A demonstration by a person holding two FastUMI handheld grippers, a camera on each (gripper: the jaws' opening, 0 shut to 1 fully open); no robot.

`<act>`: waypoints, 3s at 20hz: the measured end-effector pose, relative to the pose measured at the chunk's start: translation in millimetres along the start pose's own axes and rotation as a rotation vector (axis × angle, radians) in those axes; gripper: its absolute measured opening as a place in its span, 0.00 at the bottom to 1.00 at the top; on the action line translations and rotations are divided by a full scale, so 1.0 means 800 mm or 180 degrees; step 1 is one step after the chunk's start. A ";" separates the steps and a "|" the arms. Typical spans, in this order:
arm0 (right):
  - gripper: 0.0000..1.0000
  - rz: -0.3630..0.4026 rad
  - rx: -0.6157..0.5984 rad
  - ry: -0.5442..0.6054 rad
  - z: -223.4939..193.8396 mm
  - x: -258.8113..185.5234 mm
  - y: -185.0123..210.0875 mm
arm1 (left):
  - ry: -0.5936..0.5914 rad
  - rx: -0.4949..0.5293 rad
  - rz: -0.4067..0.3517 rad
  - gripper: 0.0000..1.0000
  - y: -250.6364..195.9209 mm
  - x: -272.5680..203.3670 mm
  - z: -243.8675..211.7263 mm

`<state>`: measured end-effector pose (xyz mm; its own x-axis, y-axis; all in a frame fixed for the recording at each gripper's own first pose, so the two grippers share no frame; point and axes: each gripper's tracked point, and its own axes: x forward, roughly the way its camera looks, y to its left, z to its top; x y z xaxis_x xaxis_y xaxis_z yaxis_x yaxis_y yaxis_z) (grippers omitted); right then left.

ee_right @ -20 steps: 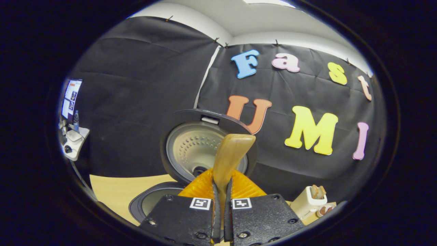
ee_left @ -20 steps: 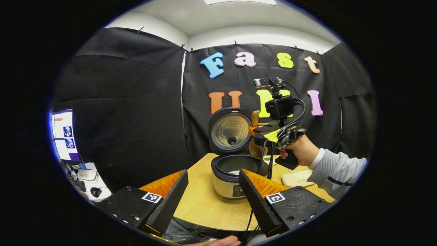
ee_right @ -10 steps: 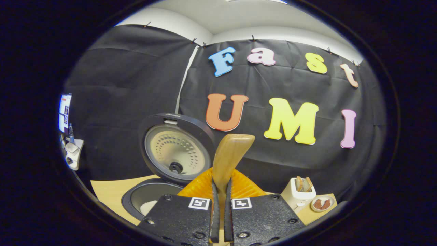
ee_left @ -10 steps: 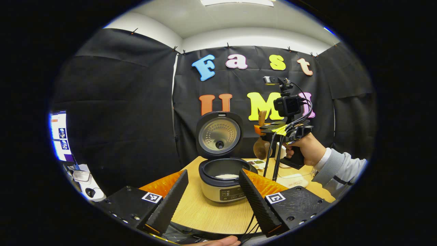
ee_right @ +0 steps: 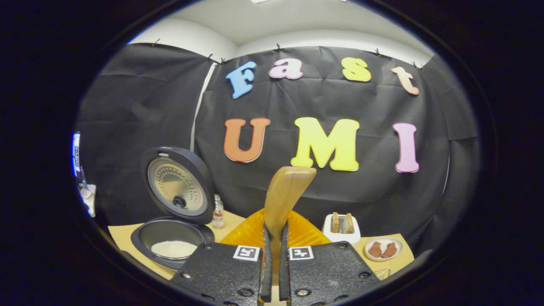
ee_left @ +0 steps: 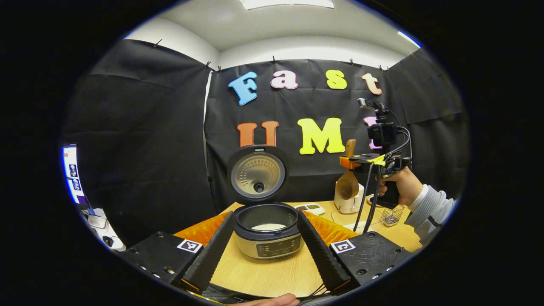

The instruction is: Close the left gripper, press the button to open the rice cooker; take a wooden spoon from the chopstick holder with the right hand, scoop a spoonful of rice and pour it into the rice cooker, then put the wooden spoon back into the chopstick holder.

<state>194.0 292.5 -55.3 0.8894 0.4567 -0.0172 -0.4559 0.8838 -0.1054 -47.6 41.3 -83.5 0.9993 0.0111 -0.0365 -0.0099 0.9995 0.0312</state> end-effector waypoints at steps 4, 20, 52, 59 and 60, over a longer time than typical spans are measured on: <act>0.12 -0.0155 0.0126 0.0067 -0.011 -0.025 -0.061 | -0.0008 0.0001 -0.0068 0.94 -0.024 0.014 0.002; 0.14 -0.1052 0.0293 0.0276 -0.098 -0.081 -0.290 | -0.0017 0.0058 -0.0268 0.94 -0.087 0.053 -0.006; 1.00 -0.1581 0.0552 0.0192 -0.076 -0.219 -0.294 | 0.0007 -0.0019 -0.0135 0.96 -0.062 0.103 0.021; 1.00 -0.1611 0.0489 -0.0002 -0.046 -0.287 -0.260 | 0.0003 0.0090 -0.0119 0.96 -0.049 0.128 0.065; 1.00 -0.1626 0.0465 -0.0025 -0.046 -0.297 -0.255 | -0.0003 0.0125 -0.0091 0.96 -0.044 0.131 0.072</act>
<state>77.1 0.1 -65.9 0.9993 -0.0355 0.0076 0.0351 0.9985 0.0412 59.9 5.4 -30.8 0.9992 -0.0176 -0.0369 0.0201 0.9974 0.0693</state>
